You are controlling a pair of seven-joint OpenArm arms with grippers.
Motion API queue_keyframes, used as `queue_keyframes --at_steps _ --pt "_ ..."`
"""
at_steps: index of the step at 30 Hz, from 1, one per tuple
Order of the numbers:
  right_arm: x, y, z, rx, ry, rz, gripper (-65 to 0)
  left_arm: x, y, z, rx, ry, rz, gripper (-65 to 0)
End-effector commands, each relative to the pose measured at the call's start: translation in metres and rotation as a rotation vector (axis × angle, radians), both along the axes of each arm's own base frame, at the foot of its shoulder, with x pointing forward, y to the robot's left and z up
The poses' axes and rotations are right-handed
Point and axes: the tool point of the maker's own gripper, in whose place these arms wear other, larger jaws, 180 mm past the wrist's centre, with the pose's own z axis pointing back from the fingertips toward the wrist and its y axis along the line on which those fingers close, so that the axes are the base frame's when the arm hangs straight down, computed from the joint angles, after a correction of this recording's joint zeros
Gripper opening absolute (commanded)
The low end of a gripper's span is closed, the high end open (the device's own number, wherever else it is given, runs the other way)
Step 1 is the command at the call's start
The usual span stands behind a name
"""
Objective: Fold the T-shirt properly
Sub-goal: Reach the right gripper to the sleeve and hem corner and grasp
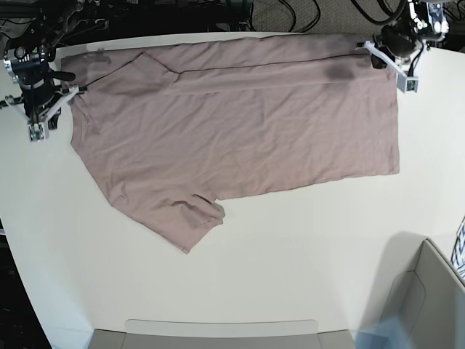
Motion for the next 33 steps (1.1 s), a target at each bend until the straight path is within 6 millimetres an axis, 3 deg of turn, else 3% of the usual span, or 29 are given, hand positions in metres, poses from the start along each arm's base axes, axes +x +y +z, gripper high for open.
queue_keyframes --at_steps 1,4,8,10,14,19,24,29,33 --pt "0.015 0.005 0.015 -0.026 -0.050 0.038 -65.0 0.012 0.005 0.011 0.014 -0.028 -0.007 -65.0" --pt "0.040 0.016 0.025 -0.076 -0.063 0.074 -65.0 0.027 0.016 0.020 0.026 -0.028 0.017 -65.0" --pt "0.081 0.054 0.023 -0.068 -0.066 0.157 -65.0 0.047 0.029 0.034 0.044 -0.085 0.053 -65.0" --pt "0.104 0.072 0.013 -0.058 -0.036 0.206 -65.0 0.062 0.028 0.041 0.042 -0.122 0.051 -65.0" --pt "0.147 0.086 -0.014 0.007 0.047 0.237 -65.0 0.075 0.017 0.043 0.006 -0.145 0.058 -65.0" --pt "0.172 0.096 -0.049 0.080 0.159 0.269 -65.0 0.080 0.012 0.043 -0.013 -0.133 0.057 -65.0" --pt "0.161 0.111 -0.090 0.162 0.217 0.307 -65.0 0.081 0.012 0.044 -0.013 -0.136 0.057 -65.0" --pt "0.118 0.085 -0.117 0.111 0.344 0.262 -65.0 0.080 0.015 0.042 -0.014 -0.132 0.065 -65.0" --pt "0.086 0.066 -0.112 0.026 0.374 0.224 -65.0 0.076 0.021 0.032 -0.024 -0.100 0.088 -65.0"
